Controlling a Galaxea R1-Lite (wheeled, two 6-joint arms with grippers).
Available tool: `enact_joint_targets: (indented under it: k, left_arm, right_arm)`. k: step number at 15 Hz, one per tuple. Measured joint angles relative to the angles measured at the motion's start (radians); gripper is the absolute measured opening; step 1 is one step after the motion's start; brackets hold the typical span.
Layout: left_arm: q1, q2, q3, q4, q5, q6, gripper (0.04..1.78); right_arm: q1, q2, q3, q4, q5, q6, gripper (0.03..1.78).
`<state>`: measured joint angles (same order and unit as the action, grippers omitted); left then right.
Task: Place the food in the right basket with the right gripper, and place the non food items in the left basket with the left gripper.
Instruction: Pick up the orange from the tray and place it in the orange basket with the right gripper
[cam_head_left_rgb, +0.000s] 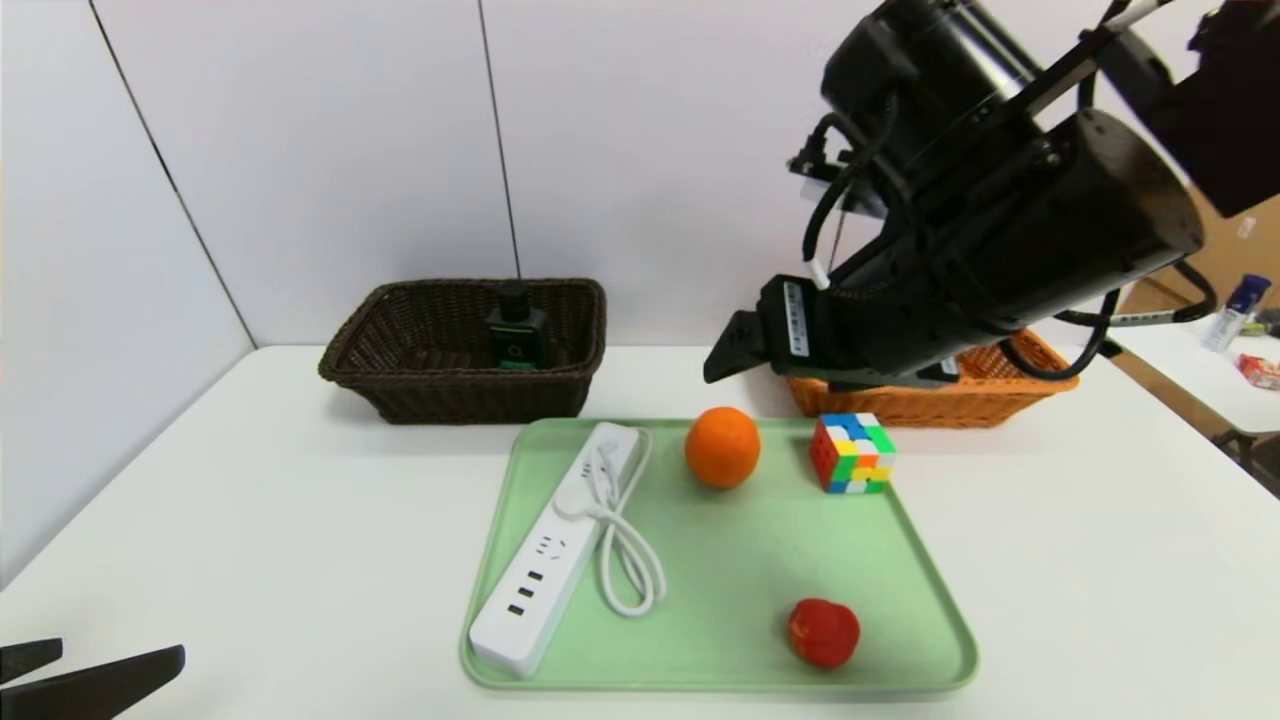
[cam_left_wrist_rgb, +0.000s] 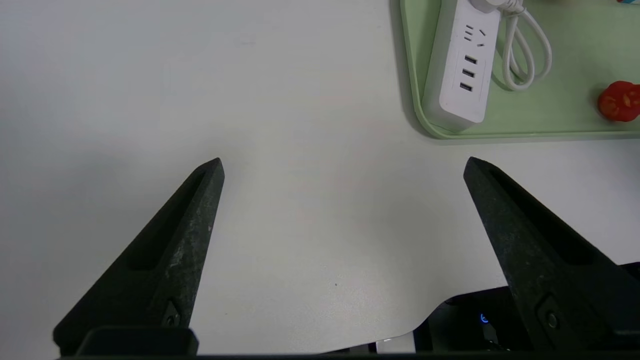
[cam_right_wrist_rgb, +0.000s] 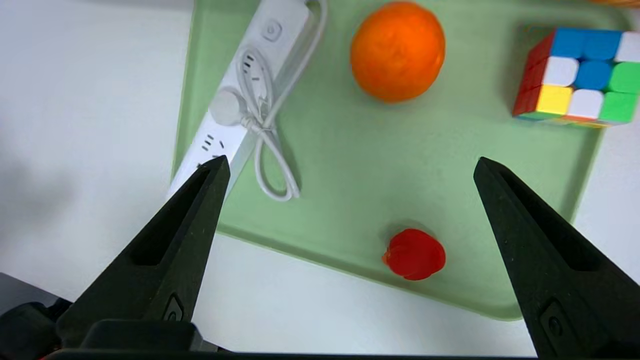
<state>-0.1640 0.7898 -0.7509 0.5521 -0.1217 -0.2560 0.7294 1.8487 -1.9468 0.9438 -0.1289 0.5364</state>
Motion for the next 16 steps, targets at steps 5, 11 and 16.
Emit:
enact_joint_targets:
  k: [5, 11, 16]
  left_arm:
    - [0.000, -0.001, 0.004, 0.000, 0.000, 0.000, 1.69]
    - [0.000, 0.000, 0.014, -0.001, 0.000, 0.000, 1.69]
    - [0.000, -0.001, 0.023, -0.003, -0.001, 0.001, 1.69]
  right_arm:
    - [0.020, 0.139, -0.001, -0.035, -0.116, 0.001, 1.69]
    - [0.018, 0.266, -0.003, -0.086, -0.194, 0.003, 1.69]
    - [0.010, 0.310, -0.003, -0.111, -0.216, 0.005, 1.69]
